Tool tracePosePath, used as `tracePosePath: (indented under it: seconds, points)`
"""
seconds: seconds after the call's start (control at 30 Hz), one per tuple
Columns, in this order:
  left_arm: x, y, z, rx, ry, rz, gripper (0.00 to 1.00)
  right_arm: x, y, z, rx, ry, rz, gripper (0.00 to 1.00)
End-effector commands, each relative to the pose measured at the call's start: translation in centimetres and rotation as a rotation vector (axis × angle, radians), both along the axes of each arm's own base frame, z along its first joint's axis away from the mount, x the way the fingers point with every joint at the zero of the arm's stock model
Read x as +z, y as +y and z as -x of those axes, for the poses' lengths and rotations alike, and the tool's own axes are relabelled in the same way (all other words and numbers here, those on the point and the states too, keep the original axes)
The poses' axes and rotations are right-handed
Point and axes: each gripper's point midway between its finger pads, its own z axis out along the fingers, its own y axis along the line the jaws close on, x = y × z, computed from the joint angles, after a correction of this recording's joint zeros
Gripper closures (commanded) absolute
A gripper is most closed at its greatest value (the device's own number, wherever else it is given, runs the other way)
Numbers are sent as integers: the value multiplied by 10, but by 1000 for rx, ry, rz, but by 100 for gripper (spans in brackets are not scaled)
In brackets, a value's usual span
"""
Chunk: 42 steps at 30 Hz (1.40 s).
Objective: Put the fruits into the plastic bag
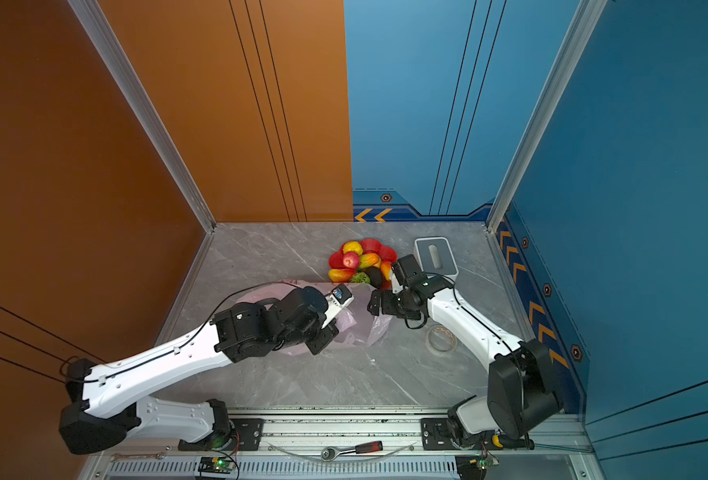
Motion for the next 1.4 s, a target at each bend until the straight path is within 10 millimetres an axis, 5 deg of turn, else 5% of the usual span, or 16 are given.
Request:
tracePosePath:
  seconds: [0.0,0.13,0.27,0.33,0.47,0.6,0.8,1.0,1.17,1.37]
  points:
    - [1,4,-2,18,3,18,100,3,20,-16,27,-21,-59,0]
    - [-1,8,-3,30,6,16,100,-6,23,-15,27,-4,-34,1]
    - [-1,13,-5,42,6,22,100,-7,16,-20,-4,-42,-6,14]
    - [0,16,-5,50,4,26,100,-4,15,-21,-11,-60,-8,35]
    - [2,29,-6,98,4,61,100,10,13,-21,-29,-109,-2,100]
    - [-1,51,-8,188,13,134,98,43,19,-12,-25,-200,-22,100]
    - [-6,86,-2,340,74,349,38,103,44,9,13,-335,-92,100]
    - [-5,114,4,455,72,456,6,115,77,26,90,-343,-115,100]
    - [8,150,1,590,-3,386,1,118,93,31,127,-348,-117,100]
    - [18,177,-2,706,-29,280,10,124,99,34,139,-360,-124,100]
